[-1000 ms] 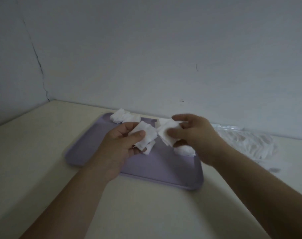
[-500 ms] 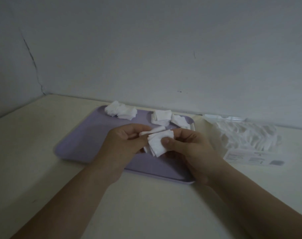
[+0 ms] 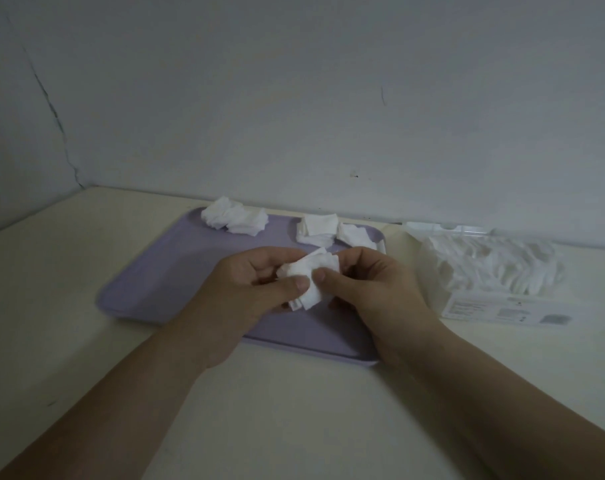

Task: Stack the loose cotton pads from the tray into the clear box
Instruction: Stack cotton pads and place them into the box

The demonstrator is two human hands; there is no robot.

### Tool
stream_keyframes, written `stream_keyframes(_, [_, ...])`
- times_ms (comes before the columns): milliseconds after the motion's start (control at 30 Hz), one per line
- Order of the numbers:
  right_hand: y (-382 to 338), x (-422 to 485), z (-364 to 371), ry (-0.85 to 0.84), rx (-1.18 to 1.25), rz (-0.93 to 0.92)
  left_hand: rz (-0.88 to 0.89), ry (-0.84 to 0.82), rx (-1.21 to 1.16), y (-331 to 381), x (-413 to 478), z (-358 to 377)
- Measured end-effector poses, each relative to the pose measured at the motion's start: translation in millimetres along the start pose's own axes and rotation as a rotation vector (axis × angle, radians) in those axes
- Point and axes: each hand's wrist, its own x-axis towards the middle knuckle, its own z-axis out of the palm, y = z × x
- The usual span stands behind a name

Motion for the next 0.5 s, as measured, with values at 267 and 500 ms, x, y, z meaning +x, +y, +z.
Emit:
stream_keyframes(267, [3, -6, 0, -0.006, -0.383, -0.207, 0.106, 0.048, 0.344, 1, -2, -8])
stream_keyframes(500, [2, -10, 6, -0.019, -0.579, -0.186, 0.116, 0.075, 0.736, -3, 2, -17])
